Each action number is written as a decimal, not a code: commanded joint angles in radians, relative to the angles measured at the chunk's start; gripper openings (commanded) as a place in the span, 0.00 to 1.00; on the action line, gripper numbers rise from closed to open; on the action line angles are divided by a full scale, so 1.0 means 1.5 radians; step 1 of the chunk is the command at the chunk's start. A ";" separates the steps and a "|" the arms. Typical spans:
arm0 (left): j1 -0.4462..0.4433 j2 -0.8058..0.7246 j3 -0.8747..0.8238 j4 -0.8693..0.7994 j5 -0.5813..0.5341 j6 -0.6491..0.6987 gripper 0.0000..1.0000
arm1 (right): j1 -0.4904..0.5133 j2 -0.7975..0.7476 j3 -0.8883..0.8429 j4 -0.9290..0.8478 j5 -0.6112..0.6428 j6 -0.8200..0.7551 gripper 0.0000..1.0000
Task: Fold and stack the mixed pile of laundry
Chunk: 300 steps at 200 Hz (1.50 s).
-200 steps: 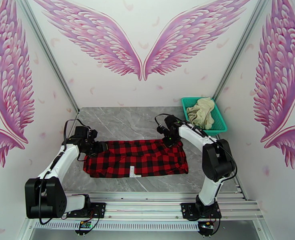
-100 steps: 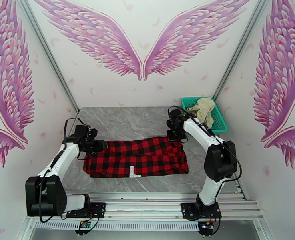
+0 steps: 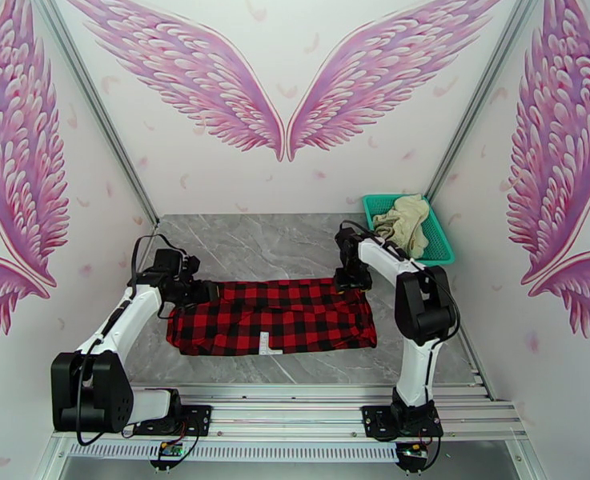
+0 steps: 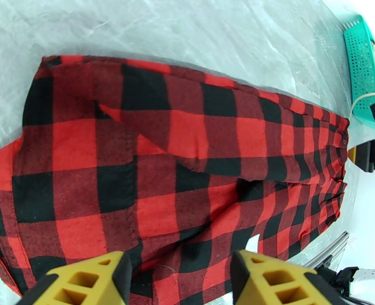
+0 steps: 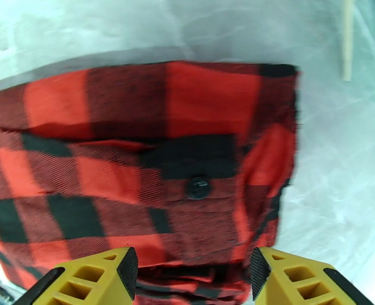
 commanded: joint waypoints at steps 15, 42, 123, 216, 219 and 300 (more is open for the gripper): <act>-0.057 0.029 0.040 0.031 -0.001 -0.021 0.46 | 0.018 -0.084 -0.005 -0.008 0.030 0.025 0.61; -0.095 0.092 0.057 0.090 -0.021 -0.055 0.31 | 0.032 -0.116 -0.067 0.080 -0.113 0.088 0.54; -0.096 0.290 0.104 0.173 -0.142 -0.113 0.00 | 0.018 0.031 -0.057 0.122 0.000 0.139 0.27; -0.072 0.330 0.055 0.218 -0.170 -0.162 0.00 | 0.013 0.057 -0.056 0.117 0.019 0.115 0.34; -0.071 0.325 0.056 0.216 -0.172 -0.162 0.00 | 0.014 0.052 -0.053 0.114 0.020 0.115 0.35; -0.078 0.037 0.102 -0.063 -0.295 -0.200 0.24 | 0.025 -0.122 -0.047 0.088 -0.023 0.097 0.47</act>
